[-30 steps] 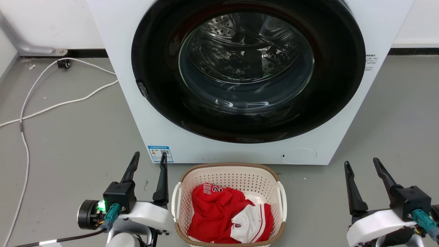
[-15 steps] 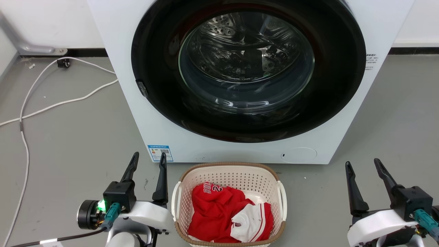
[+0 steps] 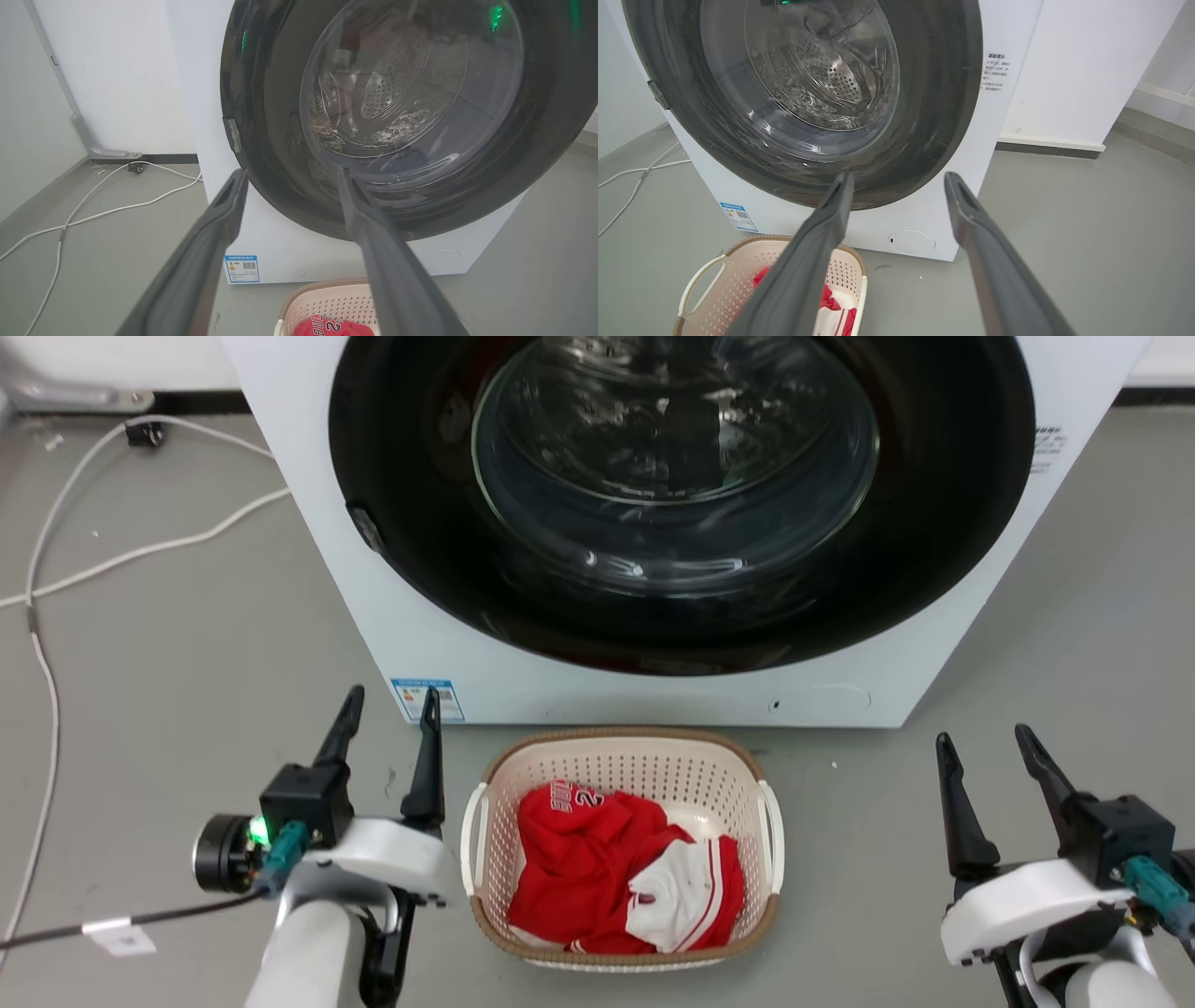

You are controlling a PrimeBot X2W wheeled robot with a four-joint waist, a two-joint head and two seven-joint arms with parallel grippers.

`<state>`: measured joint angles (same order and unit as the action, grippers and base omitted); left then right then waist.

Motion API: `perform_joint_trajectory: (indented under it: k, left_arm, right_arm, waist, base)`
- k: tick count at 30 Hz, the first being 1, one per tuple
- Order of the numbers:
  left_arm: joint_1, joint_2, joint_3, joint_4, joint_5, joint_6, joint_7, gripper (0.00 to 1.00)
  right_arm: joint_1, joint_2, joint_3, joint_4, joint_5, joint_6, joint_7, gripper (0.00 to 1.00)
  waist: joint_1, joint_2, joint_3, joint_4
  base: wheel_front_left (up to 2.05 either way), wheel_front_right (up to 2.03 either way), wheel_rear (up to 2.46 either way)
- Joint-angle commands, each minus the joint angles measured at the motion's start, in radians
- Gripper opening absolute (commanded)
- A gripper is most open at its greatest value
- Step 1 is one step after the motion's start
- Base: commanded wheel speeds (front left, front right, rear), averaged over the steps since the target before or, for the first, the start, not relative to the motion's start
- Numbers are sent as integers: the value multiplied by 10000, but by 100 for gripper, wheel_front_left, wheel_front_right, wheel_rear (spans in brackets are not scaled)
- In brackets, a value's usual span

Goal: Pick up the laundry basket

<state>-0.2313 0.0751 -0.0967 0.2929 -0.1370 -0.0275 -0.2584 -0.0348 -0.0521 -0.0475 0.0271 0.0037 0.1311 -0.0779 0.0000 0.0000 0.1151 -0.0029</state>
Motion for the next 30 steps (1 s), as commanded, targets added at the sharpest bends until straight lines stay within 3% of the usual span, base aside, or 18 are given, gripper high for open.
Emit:
perform_joint_trajectory:
  k: [1, 9, 19, 30]
  left_arm:
    - [-302, 57, 29, 96, -77, -49, 16, 100]
    - [-1760, 344, 220, 1003, -469, -325, 423, 100]
    - [-3920, 700, -51, 3430, -1241, -889, 1427, 100]
    - [-5900, 1032, -1546, 6372, -2483, -1019, 2483, 100]
  right_arm:
    - [-268, 35, 7, 88, 34, -7, 50, 100]
    - [-1504, 32, 113, 846, 6, -7, 635, 100]
    - [-3409, 32, 688, 2471, 177, -7, 2036, 100]
    - [-5367, 29, 1620, 4775, 871, -7, 2992, 100]
  waist:
    - [0, 0, 353, -42]
    - [0, 0, 1504, -113]
    - [0, 0, 3267, -260]
    - [0, 0, 4973, -377]
  base:
    - [0, 0, 0]
    - [0, 0, 0]
    - [0, 0, 0]
    - [0, 0, 0]
